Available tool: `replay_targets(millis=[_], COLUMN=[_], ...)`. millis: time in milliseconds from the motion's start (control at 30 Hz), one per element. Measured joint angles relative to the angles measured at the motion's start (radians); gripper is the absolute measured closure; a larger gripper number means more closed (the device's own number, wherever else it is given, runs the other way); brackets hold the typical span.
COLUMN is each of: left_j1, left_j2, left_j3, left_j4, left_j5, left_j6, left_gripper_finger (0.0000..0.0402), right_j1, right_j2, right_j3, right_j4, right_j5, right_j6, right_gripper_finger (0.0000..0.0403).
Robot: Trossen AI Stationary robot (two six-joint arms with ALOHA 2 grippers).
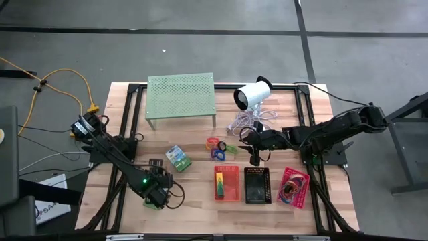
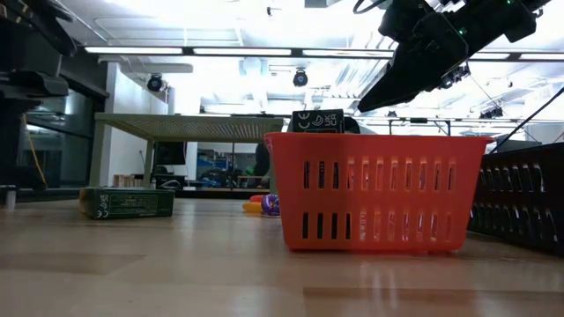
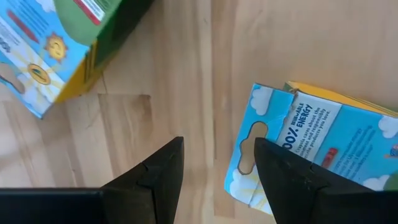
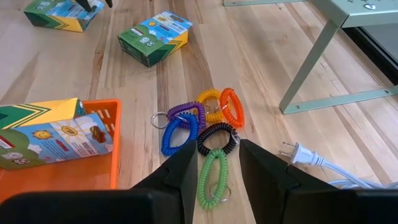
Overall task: Pick & Place Office Desk Supplies
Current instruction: Put the bottom crayon box into the orange basket
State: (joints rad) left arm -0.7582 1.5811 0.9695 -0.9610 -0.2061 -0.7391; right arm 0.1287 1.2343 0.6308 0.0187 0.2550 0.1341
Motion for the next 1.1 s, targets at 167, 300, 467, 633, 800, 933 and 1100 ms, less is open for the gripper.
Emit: replay_targets(millis=[167, 300, 467, 633, 800, 933, 1100], left_j1=[0.0, 0.0, 0.0, 0.0, 0.0, 0.0, 0.0], left_j2=[-0.002, -0.002, -0.002, 0.001, 0.001, 0.001, 0.001], left_j3=[0.0, 0.0, -0.006, -0.006, -0.007, -0.02, -0.032], left_j4=[-0.01, -0.014, -0.016, -0.015, -0.016, -0.012, 0.009], left_j5=[0.017, 0.013, 0.013, 0.021, 0.025, 0.027, 0.035], left_j6=[0.019, 0.032, 0.016, -0.034, -0.059, -0.061, -0.062], left_gripper_finger=[0.0212, 0.0212, 0.0212, 0.0212, 0.0212, 0.0212, 0.0212], right_j1=[0.0, 0.0, 0.0, 0.0, 0.0, 0.0, 0.0], right_j2=[0.0, 0.0, 0.0, 0.0, 0.0, 0.0, 0.0], right_j3=[0.0, 0.0, 0.0, 0.0, 0.0, 0.0, 0.0], right_j4=[0.0, 0.0, 0.0, 0.0, 0.0, 0.0, 0.0], right_j5=[0.0, 0.0, 0.0, 0.0, 0.0, 0.0, 0.0], right_j6=[0.0, 0.0, 0.0, 0.0, 0.0, 0.0, 0.0], right_gripper_finger=[0.0295, 0.0295, 0.0295, 0.0295, 0.0295, 0.0295, 0.0295])
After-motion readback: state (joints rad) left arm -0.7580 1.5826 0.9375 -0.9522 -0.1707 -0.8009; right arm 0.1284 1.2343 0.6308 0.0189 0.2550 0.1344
